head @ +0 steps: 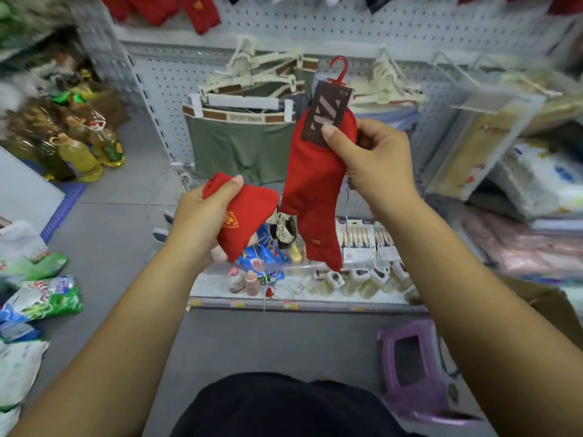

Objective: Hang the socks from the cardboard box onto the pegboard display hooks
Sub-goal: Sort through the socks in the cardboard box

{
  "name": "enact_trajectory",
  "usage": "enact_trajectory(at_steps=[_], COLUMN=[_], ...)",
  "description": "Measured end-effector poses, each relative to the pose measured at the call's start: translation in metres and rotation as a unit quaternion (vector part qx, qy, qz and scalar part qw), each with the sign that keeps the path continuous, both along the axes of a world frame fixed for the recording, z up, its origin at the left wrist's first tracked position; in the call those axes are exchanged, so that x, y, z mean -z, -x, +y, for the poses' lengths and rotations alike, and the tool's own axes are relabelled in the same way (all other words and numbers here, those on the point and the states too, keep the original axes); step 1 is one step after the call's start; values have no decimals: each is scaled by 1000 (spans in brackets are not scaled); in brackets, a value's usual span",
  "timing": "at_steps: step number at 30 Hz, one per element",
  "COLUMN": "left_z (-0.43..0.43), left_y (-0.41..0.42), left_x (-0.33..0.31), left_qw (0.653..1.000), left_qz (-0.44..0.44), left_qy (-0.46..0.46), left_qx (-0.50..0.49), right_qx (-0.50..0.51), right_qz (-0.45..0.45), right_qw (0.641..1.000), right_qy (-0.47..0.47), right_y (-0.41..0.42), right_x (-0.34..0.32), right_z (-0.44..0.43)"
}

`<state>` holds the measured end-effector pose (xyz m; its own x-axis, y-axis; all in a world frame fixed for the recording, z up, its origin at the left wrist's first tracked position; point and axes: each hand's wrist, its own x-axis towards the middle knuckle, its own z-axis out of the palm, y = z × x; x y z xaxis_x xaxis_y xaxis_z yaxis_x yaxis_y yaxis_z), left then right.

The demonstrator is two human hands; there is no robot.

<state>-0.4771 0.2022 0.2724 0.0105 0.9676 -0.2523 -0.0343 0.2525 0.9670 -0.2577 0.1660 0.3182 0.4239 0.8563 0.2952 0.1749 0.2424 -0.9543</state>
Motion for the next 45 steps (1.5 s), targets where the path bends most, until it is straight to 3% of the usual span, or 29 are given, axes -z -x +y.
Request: enact_trajectory(at_steps=[6, 11, 16, 20, 27, 33, 42, 45], left_z=[14, 23, 28, 41, 91, 161, 273, 301], left_y=[-10, -17, -23, -41, -25, 35, 127, 147], left_x=[-18, -20, -18, -19, -27, -50, -85, -92], left_qw=[998, 999, 995, 986, 985, 989, 991, 983], left_qz=[-43, -10, 36, -66, -52, -23, 85, 138], left_qy=[-6, -30, 4, 37, 15, 20, -3, -3], left_qx=[-36, -43, 89, 151, 166, 144, 101, 121], right_qx=[-68, -120, -163, -158, -56, -36, 16, 30], right_qz=[123, 169, 261, 302, 222, 158, 58, -24], right_qw=[989, 973, 941, 931, 967, 983, 997, 999], right_qy=[53, 106, 138, 132, 113, 84, 48, 14], right_y=[-8, -14, -12, -14, -17, 14, 93, 115], right_x=[-26, -41, -64, -74, -56, -52, -50, -55], right_z=[26, 50, 81, 106, 161, 225, 321, 337])
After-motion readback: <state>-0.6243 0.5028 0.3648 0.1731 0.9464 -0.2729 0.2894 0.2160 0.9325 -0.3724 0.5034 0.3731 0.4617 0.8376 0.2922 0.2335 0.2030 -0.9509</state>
